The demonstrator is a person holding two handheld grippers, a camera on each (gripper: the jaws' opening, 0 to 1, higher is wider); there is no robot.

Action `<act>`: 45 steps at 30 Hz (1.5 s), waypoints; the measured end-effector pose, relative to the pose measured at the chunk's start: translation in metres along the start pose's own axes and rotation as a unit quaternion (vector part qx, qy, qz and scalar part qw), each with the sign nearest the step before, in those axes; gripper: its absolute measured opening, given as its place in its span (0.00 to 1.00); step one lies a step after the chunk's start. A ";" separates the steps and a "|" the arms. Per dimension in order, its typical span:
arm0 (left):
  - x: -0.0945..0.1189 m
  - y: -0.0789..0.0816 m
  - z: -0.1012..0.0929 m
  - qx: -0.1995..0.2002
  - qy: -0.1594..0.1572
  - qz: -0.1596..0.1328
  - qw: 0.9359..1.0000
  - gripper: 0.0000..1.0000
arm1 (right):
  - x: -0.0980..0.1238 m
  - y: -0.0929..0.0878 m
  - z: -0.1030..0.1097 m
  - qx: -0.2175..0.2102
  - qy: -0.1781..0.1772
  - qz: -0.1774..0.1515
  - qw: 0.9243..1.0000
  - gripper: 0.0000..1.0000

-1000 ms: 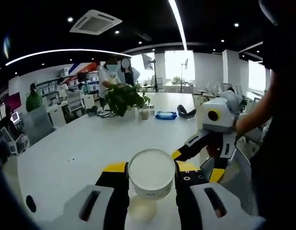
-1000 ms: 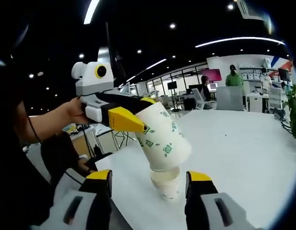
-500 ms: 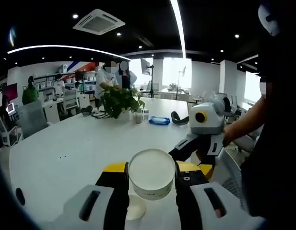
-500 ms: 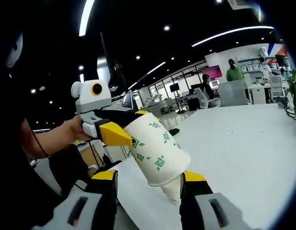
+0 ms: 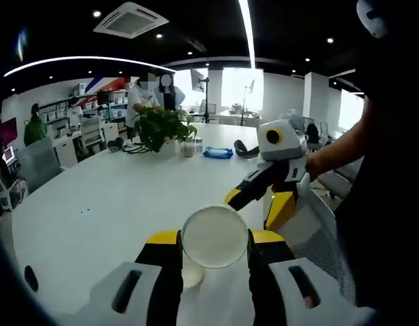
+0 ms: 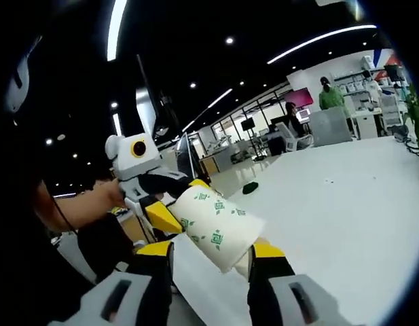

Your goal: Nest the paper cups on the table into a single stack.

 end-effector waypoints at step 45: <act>-0.020 -0.055 -0.019 0.054 -0.034 0.065 0.996 0.43 | 0.009 0.008 0.014 -0.034 0.045 -0.009 0.998 0.00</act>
Point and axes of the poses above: the point that each gripper's makers call its tool centre point, and the gripper's own axes: x roughly backward along the fingers, z roughly to its left, y roughly out of its top, the point moved 10 cm from there along x, roughly backward along the fingers, and after that the axes turned 9 degrees about -x, right-handed, at the moved point
